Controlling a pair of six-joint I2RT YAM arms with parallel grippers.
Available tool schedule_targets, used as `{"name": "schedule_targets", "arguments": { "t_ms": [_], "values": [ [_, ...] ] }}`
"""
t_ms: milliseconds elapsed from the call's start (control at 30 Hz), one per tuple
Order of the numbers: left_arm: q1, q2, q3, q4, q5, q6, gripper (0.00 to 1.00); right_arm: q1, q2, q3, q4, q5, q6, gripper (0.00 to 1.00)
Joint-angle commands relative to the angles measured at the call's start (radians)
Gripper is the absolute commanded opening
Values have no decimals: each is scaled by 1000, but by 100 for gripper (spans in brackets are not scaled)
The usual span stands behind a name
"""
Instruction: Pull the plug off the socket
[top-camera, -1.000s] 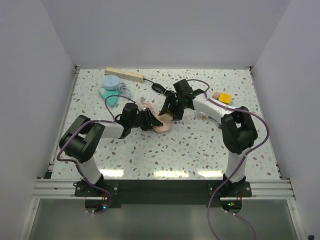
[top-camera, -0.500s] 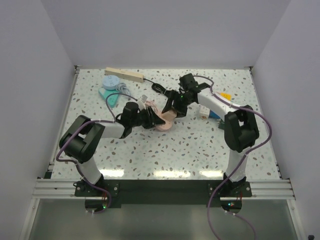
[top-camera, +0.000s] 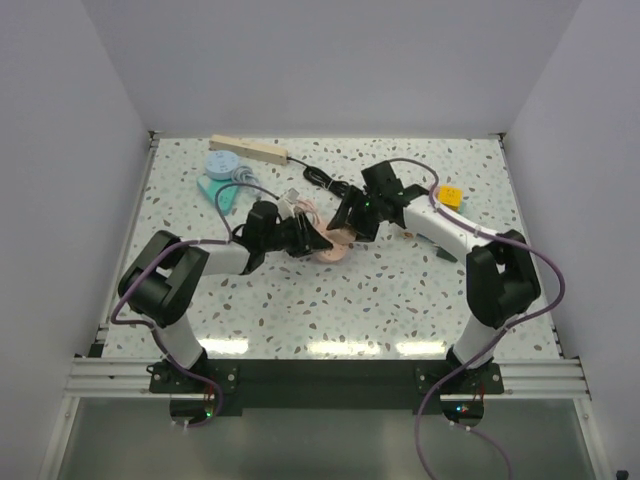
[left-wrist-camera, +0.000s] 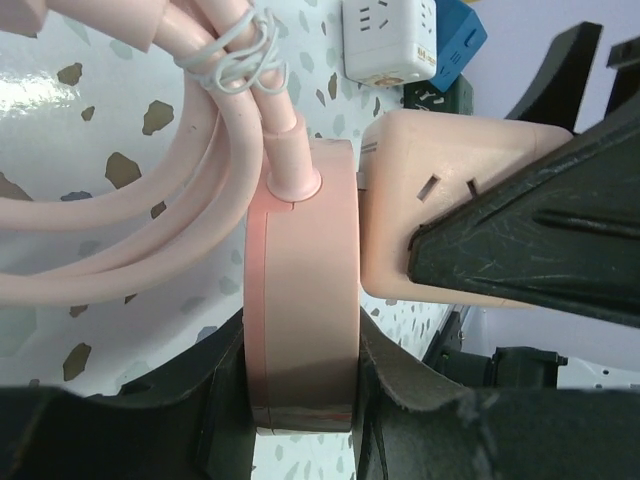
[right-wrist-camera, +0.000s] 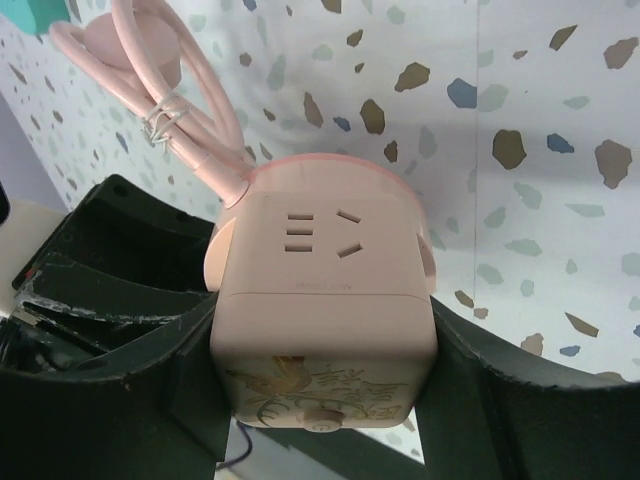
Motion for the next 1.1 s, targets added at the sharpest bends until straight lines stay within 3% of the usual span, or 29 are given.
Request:
{"name": "schedule_targets", "arguments": {
  "t_ms": [0,200,400,533,667,933,1067],
  "values": [
    [44,-18,61,-113,-144,0,0,38,-128,-30,90,77,71,0],
    [54,-22,82,-147,-155,16,0,-106,-172,88,-114,67,-65,0],
    [69,-24,81,-140,-132,32,0,-300,-94,280,-330,-152,-283,0],
    [83,-45,124,-155,-118,63,0,-347,-48,355,-383,-22,-338,0],
    [145,-64,245,-228,-108,121,0,-389,108,457,-395,208,-331,0],
    [391,63,573,-399,-60,230,0,-409,389,714,-438,349,-349,0],
    [481,143,650,-400,-52,233,0,-421,431,720,-418,350,-337,0]
  ]
}}
